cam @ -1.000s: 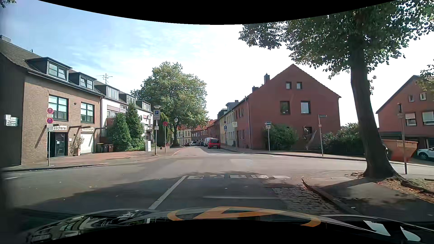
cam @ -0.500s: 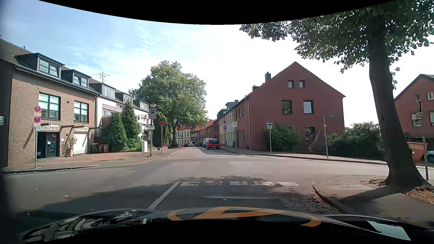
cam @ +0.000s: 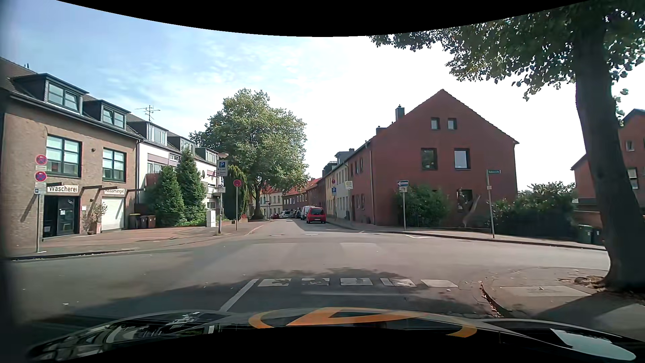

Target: Follow the waypoints while adhering to traffic rules and regulations

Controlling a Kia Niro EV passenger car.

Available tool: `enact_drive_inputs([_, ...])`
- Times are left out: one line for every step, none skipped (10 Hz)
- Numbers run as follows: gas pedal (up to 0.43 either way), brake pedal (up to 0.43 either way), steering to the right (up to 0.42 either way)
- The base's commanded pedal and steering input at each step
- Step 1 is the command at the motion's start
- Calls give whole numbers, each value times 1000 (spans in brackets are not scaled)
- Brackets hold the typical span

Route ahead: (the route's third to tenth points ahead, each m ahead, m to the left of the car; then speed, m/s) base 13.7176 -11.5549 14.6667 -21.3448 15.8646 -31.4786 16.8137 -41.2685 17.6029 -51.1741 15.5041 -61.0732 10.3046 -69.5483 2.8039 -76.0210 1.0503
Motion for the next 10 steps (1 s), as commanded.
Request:
enact_drive_inputs([0, 207, 5])
enact_drive_inputs([0, 207, 5])
enact_drive_inputs([0, 207, 5])
enact_drive_inputs([0, 207, 5])
enact_drive_inputs([0, 207, 5])
enact_drive_inputs([0, 207, 5])
enact_drive_inputs([0, 207, 5])
enact_drive_inputs([0, 201, 5])
enact_drive_inputs([0, 201, 5])
enact_drive_inputs([0, 195, 5])
